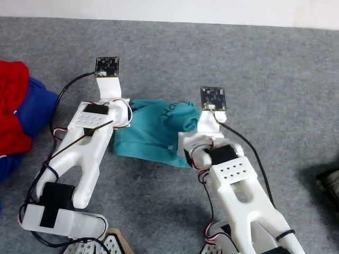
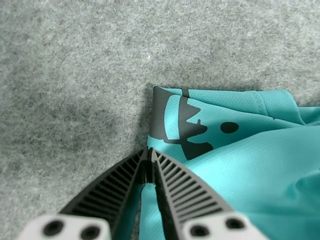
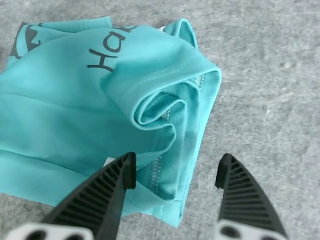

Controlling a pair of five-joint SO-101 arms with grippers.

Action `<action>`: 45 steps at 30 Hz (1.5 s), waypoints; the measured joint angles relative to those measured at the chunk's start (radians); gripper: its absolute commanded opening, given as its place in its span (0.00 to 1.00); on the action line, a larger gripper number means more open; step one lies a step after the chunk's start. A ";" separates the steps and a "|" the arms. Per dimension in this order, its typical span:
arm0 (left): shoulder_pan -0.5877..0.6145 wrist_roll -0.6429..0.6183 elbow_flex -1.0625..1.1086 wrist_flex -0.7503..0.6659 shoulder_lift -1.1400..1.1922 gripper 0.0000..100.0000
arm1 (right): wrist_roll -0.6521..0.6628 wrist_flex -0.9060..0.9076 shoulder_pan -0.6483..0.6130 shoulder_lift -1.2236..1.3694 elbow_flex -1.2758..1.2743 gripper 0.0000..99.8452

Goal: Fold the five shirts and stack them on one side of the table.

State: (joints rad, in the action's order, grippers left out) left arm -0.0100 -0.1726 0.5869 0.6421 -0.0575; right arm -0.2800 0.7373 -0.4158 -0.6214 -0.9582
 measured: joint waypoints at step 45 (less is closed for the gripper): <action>0.006 0.000 0.000 -0.025 0.000 0.01 | 0.000 -0.123 -0.005 0.571 0.307 0.26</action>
State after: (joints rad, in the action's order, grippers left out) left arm -0.0038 -0.1726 0.5869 0.6176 -0.0575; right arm -0.2800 0.6145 -0.4204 -0.0506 -0.6513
